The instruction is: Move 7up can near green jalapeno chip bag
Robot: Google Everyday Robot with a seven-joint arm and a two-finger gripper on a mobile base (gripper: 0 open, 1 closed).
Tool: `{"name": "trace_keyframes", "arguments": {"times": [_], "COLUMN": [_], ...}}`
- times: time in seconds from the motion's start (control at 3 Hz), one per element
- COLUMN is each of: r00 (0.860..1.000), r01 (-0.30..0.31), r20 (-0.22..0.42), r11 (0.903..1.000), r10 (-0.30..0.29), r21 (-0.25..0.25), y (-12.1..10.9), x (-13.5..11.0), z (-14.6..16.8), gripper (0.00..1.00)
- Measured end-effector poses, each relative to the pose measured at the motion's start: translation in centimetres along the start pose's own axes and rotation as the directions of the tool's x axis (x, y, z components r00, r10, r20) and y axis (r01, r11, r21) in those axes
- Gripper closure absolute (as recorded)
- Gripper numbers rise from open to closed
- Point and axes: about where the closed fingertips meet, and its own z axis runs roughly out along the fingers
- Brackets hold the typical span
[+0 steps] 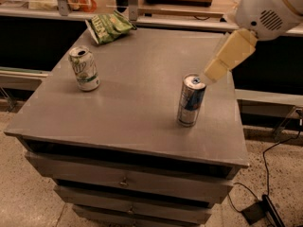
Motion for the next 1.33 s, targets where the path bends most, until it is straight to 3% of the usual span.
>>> {"name": "trace_keyframes", "arguments": {"times": [0.33, 0.67, 1.33], "r00": [0.996, 0.996, 0.971], "r01": [-0.076, -0.076, -0.169], "r20": [0.059, 0.059, 0.194], "r11": [0.9946, 0.9946, 0.9757], "r10": [0.072, 0.072, 0.141], "r21": [0.071, 0.071, 0.139], "y": [-1.4, -1.4, -3.7], "x": [-4.0, -4.0, -7.8], "z": [3.0, 3.0, 7.0], "gripper": [0.00, 0.00, 0.00]}}
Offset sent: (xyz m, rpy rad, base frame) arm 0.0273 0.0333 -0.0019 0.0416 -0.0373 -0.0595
